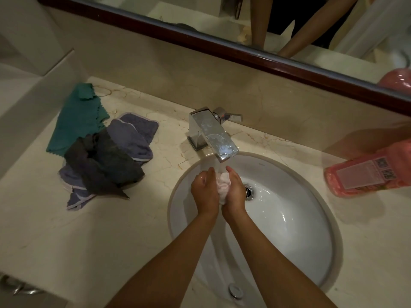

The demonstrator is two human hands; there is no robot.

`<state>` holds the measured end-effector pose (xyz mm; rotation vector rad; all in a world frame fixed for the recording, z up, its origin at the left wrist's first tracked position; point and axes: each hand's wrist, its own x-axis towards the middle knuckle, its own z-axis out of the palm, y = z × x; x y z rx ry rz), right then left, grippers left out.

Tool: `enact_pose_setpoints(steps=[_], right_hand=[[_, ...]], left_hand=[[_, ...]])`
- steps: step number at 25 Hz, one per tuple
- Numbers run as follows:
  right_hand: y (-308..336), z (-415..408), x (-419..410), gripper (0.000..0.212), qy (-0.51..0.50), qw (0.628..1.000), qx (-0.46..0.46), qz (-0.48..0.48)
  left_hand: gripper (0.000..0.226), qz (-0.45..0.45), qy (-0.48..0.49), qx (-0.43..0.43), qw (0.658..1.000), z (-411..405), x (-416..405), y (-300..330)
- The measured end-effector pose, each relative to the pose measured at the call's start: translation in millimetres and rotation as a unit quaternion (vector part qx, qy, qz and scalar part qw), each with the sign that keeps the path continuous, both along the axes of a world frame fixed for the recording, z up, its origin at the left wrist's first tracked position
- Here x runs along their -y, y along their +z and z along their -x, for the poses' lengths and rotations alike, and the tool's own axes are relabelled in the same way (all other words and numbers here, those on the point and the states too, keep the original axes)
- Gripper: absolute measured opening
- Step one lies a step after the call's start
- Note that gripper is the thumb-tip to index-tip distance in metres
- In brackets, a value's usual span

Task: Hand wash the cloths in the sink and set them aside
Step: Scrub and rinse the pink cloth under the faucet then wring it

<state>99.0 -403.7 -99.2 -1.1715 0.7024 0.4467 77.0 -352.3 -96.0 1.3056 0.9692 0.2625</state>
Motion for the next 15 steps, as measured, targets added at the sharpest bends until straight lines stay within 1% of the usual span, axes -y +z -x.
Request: enact_pose_setpoints(steps=[2, 3, 4, 5, 6, 8, 9, 10, 11, 13, 15], right_hand=[[6, -1, 3, 0.033, 0.022, 0.992, -0.071, -0.103], [8, -3, 3, 0.038, 0.035, 0.987, -0.095, -0.126], [10, -5, 3, 0.043, 0.045, 0.985, -0.114, -0.125], [11, -8, 2, 0.044, 0.053, 0.986, -0.120, -0.105], [11, -9, 0, 0.041, 0.055, 0.990, -0.112, -0.066], [12, -9, -2, 0.026, 0.040, 0.998, -0.052, 0.022], [11, -9, -1, 0.018, 0.031, 0.998, -0.013, 0.050], [11, -8, 0, 0.016, 0.024, 0.997, 0.027, 0.072], [9, -8, 2, 0.019, 0.021, 0.993, 0.066, 0.090], [7, -7, 8, 0.028, 0.022, 0.985, 0.127, 0.119], [4, -5, 12, 0.033, 0.026, 0.977, 0.158, 0.139]], left_hand=[[0.019, -0.055, -0.026, 0.015, 0.998, 0, -1, 1], [0.016, -0.069, -0.038, 0.025, 0.997, 2, -1, 1], [0.017, -0.065, -0.046, 0.036, 0.996, 4, -2, 1], [0.022, -0.041, -0.054, 0.044, 0.997, 6, -2, 2], [0.028, 0.002, -0.057, 0.046, 0.997, 6, -4, 2], [0.033, 0.108, -0.040, 0.042, 0.992, 0, -8, 5], [0.031, 0.153, -0.025, 0.035, 0.987, -3, -9, 7], [0.029, 0.186, -0.018, 0.021, 0.982, -5, -10, 10], [0.031, 0.212, -0.021, 0.001, 0.977, -6, -10, 14], [0.043, 0.251, -0.044, -0.046, 0.966, -7, -10, 17], [0.051, 0.257, -0.067, -0.080, 0.961, -8, -11, 16]])
